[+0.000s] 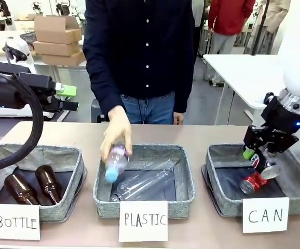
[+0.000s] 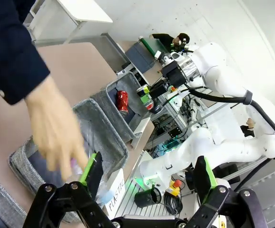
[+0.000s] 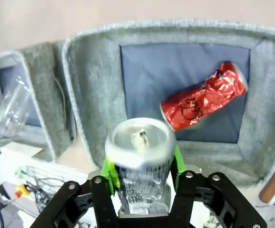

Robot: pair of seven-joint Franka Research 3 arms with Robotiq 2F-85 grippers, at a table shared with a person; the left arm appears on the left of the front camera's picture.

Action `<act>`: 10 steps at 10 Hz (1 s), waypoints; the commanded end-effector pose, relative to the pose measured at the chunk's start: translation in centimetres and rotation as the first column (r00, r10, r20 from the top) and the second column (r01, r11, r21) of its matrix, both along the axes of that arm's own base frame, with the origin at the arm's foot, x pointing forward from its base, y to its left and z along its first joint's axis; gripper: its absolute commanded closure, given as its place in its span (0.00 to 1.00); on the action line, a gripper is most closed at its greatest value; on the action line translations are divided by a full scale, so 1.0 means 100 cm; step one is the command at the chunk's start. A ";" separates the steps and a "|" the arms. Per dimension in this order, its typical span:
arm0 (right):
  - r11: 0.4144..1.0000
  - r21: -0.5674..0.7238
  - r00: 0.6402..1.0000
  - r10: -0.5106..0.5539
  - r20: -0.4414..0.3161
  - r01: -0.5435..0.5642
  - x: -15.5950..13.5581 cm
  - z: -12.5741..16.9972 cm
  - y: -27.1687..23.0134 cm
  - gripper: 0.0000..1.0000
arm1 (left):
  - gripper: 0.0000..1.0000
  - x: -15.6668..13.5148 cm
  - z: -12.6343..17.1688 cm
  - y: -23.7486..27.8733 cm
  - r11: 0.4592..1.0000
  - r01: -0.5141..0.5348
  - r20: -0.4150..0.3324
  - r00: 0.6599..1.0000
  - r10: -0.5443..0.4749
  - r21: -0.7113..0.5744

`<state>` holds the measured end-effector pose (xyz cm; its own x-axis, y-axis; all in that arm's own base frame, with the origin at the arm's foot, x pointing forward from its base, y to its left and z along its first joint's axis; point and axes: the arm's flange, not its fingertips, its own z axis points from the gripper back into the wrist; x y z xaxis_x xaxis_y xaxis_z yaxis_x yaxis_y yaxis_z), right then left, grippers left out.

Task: Sort the can waste into the basket.
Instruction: Pick up the can waste from the table and place it in the right Fabric basket.

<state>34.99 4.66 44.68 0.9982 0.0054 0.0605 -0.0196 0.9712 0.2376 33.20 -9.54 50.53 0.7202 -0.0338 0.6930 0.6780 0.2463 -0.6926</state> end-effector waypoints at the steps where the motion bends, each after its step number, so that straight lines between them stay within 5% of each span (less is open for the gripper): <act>1: 1.000 0.015 1.000 0.011 0.019 -0.011 0.014 0.002 0.000 0.00 | 0.00 -0.001 0.001 0.000 1.000 -0.009 0.009 1.000 0.009 -0.015; 8: 0.995 0.104 1.000 -0.001 0.031 -0.003 0.022 0.005 -0.004 0.00 | 0.00 -0.001 0.001 0.000 1.000 -0.009 0.009 1.000 0.009 -0.015; 9: 0.982 0.180 0.997 0.053 0.063 -0.064 0.023 0.009 -0.004 0.00 | 0.00 -0.001 0.001 0.000 1.000 -0.009 0.009 1.000 0.009 -0.015; 10: 0.874 0.411 0.965 0.212 0.154 -0.258 0.018 0.020 -0.005 0.00 | 0.00 -0.001 0.001 0.000 1.000 -0.009 0.009 1.000 0.009 -0.015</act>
